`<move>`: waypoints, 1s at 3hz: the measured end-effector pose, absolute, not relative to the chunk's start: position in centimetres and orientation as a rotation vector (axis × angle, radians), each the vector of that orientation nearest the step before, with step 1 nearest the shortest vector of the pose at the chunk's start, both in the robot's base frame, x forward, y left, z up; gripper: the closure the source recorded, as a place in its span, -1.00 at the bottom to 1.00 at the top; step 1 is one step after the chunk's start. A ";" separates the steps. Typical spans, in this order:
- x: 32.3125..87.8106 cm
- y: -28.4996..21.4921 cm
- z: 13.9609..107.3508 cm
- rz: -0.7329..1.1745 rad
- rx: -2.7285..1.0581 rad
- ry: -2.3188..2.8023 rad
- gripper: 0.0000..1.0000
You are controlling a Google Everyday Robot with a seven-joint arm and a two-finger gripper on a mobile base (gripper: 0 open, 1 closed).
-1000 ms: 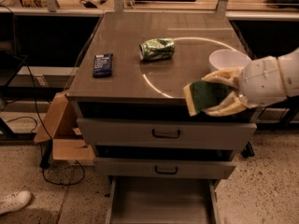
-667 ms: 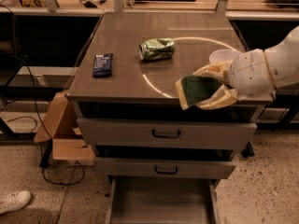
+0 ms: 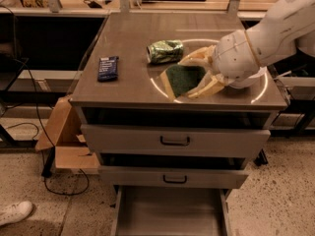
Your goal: Pick sponge from bottom drawer and place on counter
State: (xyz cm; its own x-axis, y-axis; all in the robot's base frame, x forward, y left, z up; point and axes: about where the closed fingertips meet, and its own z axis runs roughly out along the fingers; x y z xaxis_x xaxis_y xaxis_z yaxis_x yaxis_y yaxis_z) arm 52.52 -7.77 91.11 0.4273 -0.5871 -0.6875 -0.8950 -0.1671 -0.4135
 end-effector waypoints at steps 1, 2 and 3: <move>52.5 -7.8 91.0 0.478 -1.868 1.259 1.00; 53.3 -7.2 90.5 0.444 -1.922 1.299 1.00; 55.1 -5.8 89.8 0.417 -2.026 1.332 1.00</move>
Offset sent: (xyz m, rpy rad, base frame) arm 0.0288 0.0164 -0.0178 -0.2380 0.0449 -0.0272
